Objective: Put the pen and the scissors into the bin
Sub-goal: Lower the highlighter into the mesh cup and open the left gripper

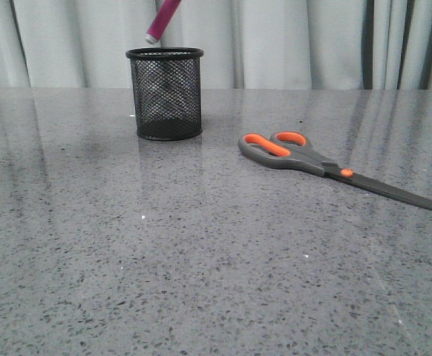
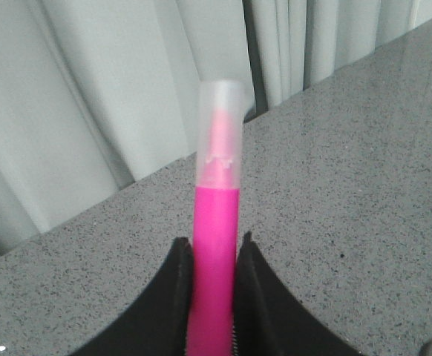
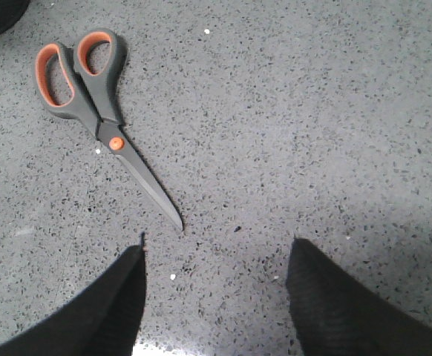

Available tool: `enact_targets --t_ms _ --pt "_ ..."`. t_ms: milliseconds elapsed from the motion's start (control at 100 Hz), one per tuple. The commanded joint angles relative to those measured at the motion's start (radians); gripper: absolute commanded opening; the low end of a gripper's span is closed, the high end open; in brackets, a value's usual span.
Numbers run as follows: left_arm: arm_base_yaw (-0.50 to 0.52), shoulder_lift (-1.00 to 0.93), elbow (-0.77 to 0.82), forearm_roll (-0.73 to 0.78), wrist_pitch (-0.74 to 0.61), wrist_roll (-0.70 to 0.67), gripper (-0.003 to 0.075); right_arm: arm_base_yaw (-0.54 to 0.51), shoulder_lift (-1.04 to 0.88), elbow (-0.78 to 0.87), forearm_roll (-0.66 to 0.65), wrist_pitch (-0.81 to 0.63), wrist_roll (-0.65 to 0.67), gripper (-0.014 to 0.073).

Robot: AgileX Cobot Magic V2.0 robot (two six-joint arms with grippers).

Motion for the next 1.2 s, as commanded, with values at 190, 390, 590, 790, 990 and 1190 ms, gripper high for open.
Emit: enact_targets --t_ms 190,390,590,790,990,1190 --pt "-0.010 0.001 -0.035 -0.073 0.055 -0.005 -0.0022 -0.001 0.004 -0.033 0.004 -0.048 -0.008 0.0379" --pt "-0.010 0.006 -0.035 -0.073 0.053 -0.005 -0.0022 -0.001 0.004 -0.033 0.004 -0.048 -0.008 0.0379" --pt "-0.010 0.016 -0.035 -0.073 0.057 -0.006 -0.0022 -0.001 0.004 -0.033 0.004 -0.048 -0.008 0.0379" --pt "-0.010 0.016 -0.035 -0.072 0.056 -0.006 -0.0021 -0.001 0.004 -0.033 0.004 -0.046 -0.008 0.0379" --pt "-0.010 0.016 -0.035 -0.069 0.056 -0.006 -0.0021 -0.001 0.004 -0.033 0.004 -0.046 -0.008 0.0379" --pt "-0.010 0.016 -0.035 -0.066 0.061 -0.006 -0.0020 -0.001 0.004 -0.033 0.004 -0.044 -0.008 0.0379"
